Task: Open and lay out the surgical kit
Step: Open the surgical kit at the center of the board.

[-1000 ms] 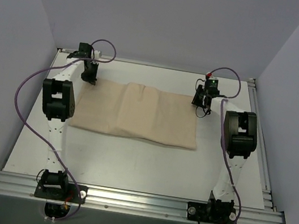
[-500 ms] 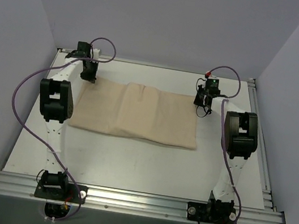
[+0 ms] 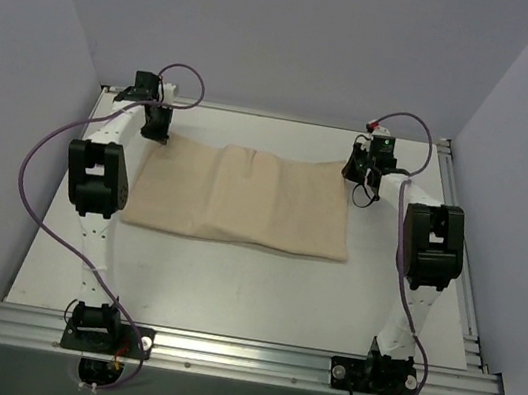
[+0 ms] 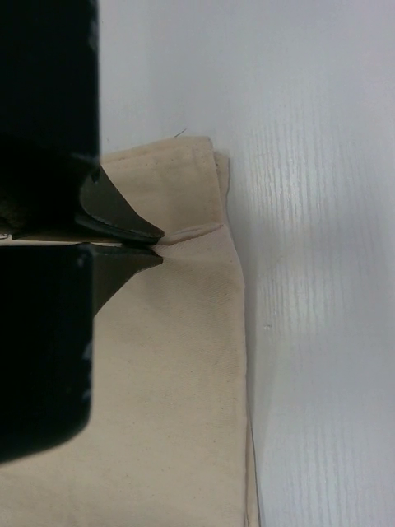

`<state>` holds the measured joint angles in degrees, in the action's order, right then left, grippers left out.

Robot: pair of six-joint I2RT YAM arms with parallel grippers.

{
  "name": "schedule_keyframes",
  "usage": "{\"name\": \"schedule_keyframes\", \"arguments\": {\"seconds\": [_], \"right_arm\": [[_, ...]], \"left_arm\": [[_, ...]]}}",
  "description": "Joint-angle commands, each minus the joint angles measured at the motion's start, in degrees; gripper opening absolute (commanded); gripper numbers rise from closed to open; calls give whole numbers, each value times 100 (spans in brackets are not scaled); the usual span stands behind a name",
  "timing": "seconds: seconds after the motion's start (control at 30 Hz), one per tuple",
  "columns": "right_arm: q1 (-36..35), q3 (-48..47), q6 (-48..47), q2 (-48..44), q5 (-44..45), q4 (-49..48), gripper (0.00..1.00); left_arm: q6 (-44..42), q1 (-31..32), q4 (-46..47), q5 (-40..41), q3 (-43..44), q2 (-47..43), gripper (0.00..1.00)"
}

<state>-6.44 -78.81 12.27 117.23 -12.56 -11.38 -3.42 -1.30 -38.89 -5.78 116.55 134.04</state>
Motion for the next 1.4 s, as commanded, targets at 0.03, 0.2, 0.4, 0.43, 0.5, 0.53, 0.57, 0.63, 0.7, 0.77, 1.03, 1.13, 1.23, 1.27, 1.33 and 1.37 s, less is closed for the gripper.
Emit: {"name": "schedule_keyframes", "arguments": {"seconds": [0.03, 0.2, 0.4, 0.43, 0.5, 0.53, 0.57, 0.63, 0.7, 0.77, 1.03, 1.13, 1.23, 1.27, 1.33, 1.37], "right_arm": [[2, 50, -76, -315, -194, -119, 9], [-7, -12, -58, -43, -414, -172, 4], [-68, -301, -50, 186, -221, -102, 21], [-33, -372, -23, 221, -195, -58, 24], [19, -696, -23, 388, -160, 38, 35], [37, -837, -32, 475, -98, 109, 36], [37, -986, -93, 633, -2, 318, 37], [37, -1277, -102, 766, 25, 521, 39], [37, -1391, -111, 924, -27, 584, 39], [29, -1366, -129, 960, -89, 593, 38], [-33, -1040, -313, 617, -115, 434, 37], [-24, -1075, -296, 626, -98, 513, 39], [-33, -1093, -226, 661, -115, 514, 39], [-42, -1154, -173, 704, -176, 531, 39], [-51, -1207, -129, 740, -221, 566, 39], [-59, -1242, -94, 740, -221, 584, 39]], "left_arm": [[-62, -63, 233, 95, 26, -264, 2], [-71, -72, 233, 147, 17, -290, 2], [-80, -81, 189, 183, 43, -282, 2], [-89, -72, 189, 209, 69, -273, 2], [-97, -81, 145, 218, 69, -255, 2], [-89, -72, 145, 235, 69, -247, 2], [-89, -72, 137, 227, 43, -238, 2], [-80, -81, 154, 235, 17, -246, 2], [-80, -81, 180, 288, -36, -247, 2], [-80, -90, 198, 341, -36, -264, 2], [-62, -195, 242, 332, 17, -378, 3], [-97, -186, 93, 306, 130, -229, 26], [-71, -195, -188, 271, 315, 8, 32], [-62, -204, -293, 279, 342, 61, 32], [-53, -204, -321, 314, 298, 140, 33], [-45, -195, -321, 341, 263, 149, 33]]}}
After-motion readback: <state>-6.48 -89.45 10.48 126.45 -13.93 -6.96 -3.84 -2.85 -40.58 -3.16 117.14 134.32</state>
